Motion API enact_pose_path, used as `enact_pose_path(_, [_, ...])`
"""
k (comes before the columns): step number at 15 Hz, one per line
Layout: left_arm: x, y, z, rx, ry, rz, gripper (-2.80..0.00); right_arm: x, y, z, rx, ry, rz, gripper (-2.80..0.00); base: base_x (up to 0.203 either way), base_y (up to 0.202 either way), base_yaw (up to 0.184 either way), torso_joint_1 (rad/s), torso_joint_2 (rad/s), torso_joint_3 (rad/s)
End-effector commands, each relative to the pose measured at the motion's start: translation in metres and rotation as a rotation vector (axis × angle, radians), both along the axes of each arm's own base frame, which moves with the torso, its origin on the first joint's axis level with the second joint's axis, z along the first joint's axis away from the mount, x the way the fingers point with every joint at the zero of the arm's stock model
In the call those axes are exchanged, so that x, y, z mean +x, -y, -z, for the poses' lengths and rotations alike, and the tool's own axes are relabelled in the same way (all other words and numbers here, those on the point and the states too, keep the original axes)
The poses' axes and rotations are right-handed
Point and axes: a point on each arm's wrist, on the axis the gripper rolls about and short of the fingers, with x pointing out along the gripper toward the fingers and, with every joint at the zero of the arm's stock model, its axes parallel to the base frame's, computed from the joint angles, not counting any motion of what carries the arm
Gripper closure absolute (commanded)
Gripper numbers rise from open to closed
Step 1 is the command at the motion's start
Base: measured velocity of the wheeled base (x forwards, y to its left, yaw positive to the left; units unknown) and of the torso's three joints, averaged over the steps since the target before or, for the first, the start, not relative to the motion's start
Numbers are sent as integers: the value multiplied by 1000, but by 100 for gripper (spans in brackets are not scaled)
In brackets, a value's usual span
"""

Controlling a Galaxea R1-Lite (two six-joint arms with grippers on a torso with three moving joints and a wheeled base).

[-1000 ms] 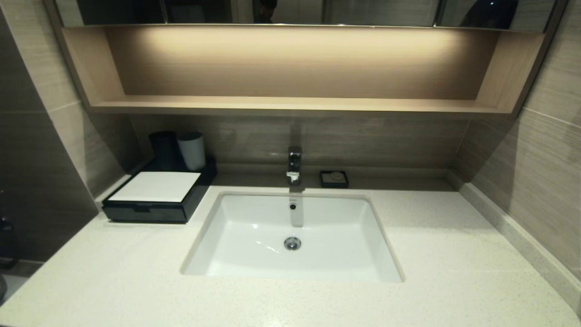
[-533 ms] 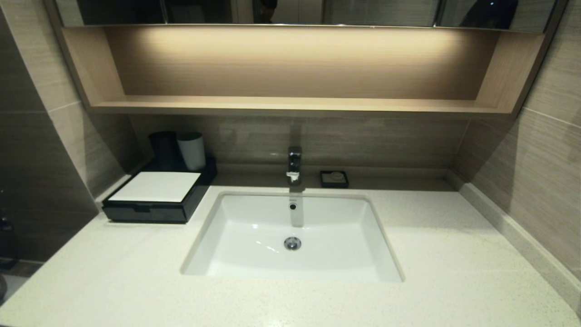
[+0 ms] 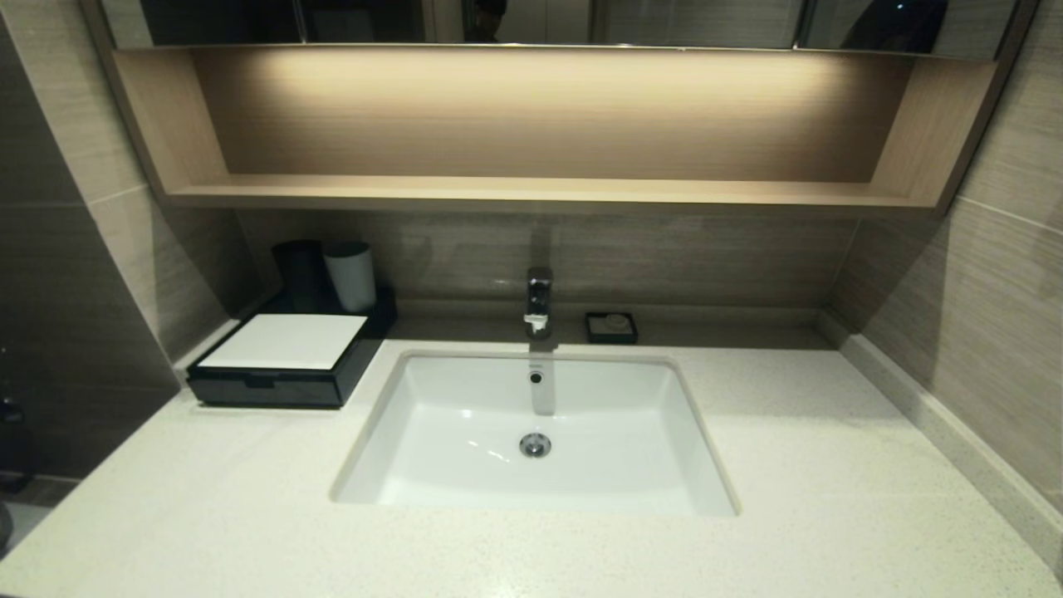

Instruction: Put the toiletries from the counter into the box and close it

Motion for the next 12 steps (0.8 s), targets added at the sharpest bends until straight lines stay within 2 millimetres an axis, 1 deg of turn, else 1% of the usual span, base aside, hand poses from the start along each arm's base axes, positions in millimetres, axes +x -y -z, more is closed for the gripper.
enact_pose_path(1, [1, 0, 5, -6, -42, -2, 0, 0, 0, 0, 0, -1, 0, 0, 0, 0, 0, 0, 0, 0])
enact_pose_path(7, [0, 0, 5, -53, -39, -5, 0, 0, 0, 0, 0, -1, 0, 0, 0, 0, 0, 0, 0, 0])
enact_pose_path(12, [0, 0, 5, -55, -40, -9, 0, 0, 0, 0, 0, -1, 0, 0, 0, 0, 0, 0, 0, 0])
